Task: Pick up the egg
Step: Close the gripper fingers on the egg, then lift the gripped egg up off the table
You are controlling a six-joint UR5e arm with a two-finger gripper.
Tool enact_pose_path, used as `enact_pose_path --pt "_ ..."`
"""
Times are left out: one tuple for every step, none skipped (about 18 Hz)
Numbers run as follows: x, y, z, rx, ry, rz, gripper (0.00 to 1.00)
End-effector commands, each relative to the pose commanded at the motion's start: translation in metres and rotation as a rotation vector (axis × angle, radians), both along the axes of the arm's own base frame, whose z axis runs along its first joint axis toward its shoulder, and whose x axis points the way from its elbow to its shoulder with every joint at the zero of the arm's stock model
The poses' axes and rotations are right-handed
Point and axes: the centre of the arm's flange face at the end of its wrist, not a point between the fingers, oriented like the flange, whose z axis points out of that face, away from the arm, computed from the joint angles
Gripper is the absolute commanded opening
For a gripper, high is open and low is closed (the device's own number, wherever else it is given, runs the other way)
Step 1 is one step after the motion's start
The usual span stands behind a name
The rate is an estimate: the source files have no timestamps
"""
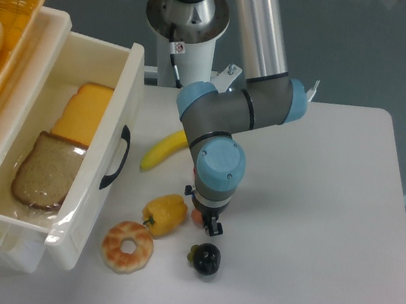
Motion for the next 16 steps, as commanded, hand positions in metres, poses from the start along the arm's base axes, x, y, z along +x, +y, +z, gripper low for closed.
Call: enact_pose_path --pt "-0.005 0.002 0.01 0.014 0.014 0.003 0.44" --pt "-0.007 0.004 0.016 0.015 0.015 0.002 0.44" --pt "-0.009 0.004 0.023 0.019 0.019 0.003 0.44" --pt "-0.008 0.005 0.031 0.022 0.02 0.002 0.44" --pt "-0.008 0.006 0.036 0.022 0.02 0.0 0.44" --pt "-0.007 0.007 0.043 0.023 0.021 -0.001 0.44" --pt "-0.008 0.008 0.051 0.026 0.022 -0.001 0.44" --pt "-0.008 0.01 0.06 0.025 0.012 -0.003 0.44" --pt "-0.006 0.009 0.07 0.021 -0.004 -0.002 0.44" --pt "-0.004 0.009 0.081 0.013 -0.018 -0.004 0.44" --pt "-0.001 0.009 0.09 0.011 -0.022 -0.007 0.44" --pt "0.001 0.009 0.101 0.013 -0.022 -0.013 0.44" --pt "0.006 0.008 0.108 0.017 -0.031 -0.032 0.44" --pt "0.01 0.009 0.112 0.035 -0.047 -0.057 0.44" --pt "0.016 0.011 0.121 0.06 -0.05 -0.089 0.44" --pt "0.018 0.009 0.13 0.073 -0.043 -0.112 0.44"
